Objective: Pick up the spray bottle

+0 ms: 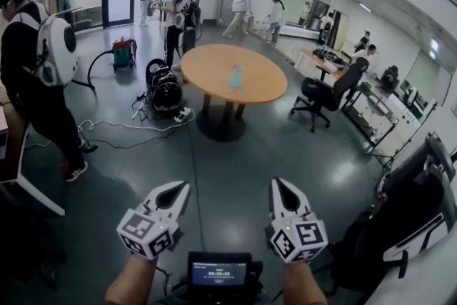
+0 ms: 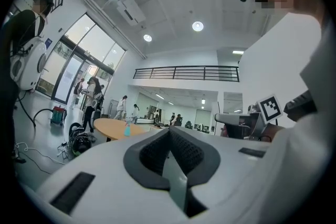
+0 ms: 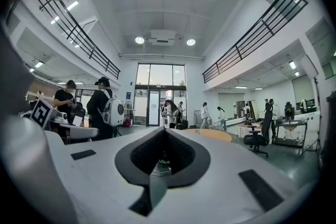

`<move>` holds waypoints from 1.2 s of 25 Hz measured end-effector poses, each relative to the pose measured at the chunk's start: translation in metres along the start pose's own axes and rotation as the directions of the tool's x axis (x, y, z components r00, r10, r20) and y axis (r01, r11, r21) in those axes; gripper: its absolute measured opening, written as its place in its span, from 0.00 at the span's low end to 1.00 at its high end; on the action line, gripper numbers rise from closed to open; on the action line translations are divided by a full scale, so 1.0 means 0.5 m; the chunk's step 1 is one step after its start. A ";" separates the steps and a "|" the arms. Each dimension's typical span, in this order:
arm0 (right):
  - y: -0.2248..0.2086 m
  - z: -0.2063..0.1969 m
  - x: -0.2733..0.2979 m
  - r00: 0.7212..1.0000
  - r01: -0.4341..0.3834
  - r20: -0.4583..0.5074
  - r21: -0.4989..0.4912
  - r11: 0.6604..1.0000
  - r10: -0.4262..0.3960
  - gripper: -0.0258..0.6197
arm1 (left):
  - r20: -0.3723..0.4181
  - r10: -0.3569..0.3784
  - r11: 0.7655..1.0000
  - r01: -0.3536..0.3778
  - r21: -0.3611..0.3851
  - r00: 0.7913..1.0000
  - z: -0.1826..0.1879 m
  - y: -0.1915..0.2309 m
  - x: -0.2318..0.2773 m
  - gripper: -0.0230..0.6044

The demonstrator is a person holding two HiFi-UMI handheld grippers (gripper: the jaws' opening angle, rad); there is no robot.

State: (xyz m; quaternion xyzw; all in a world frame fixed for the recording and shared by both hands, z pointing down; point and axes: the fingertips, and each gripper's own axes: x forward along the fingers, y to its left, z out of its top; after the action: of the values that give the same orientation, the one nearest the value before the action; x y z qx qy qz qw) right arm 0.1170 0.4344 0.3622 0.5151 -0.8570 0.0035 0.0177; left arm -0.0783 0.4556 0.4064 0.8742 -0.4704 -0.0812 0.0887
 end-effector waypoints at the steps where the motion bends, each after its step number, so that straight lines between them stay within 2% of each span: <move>1: 0.005 -0.002 0.005 1.000 -0.002 -0.001 -0.001 1.000 0.002 0.06 | -0.001 -0.003 1.000 0.003 -0.003 1.000 -0.002 0.005 0.000 0.02; 5: 0.003 -0.006 0.035 1.000 -0.024 0.012 -0.005 1.000 0.024 0.06 | -0.007 0.010 1.000 -0.010 0.005 1.000 -0.003 0.024 0.014 0.02; 13: -0.057 -0.001 0.131 0.998 -0.050 0.041 0.034 0.998 0.048 0.06 | -0.022 0.057 0.998 -0.056 0.041 0.998 0.017 0.058 0.094 0.03; 18: -0.118 0.017 0.188 0.994 -0.092 0.069 0.028 0.995 0.090 0.06 | -0.012 0.068 0.995 -0.067 0.068 0.998 0.037 0.056 0.184 0.02; 25: -0.226 0.021 0.254 0.991 -0.106 0.088 0.024 0.994 0.104 0.06 | -0.011 0.057 0.994 -0.056 0.094 0.998 0.043 0.046 0.318 0.03; 30: -0.298 0.016 0.286 0.987 -0.127 0.097 0.015 0.992 0.125 0.06 | -0.042 0.057 0.995 -0.053 0.086 0.998 0.032 0.034 0.406 0.03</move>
State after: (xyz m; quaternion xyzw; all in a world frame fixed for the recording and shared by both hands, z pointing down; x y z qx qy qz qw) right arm 0.1813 0.2383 0.3573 0.4595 -0.8876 -0.0111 -0.0291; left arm 0.0149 0.2753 0.3827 0.8655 -0.4952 -0.0392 0.0640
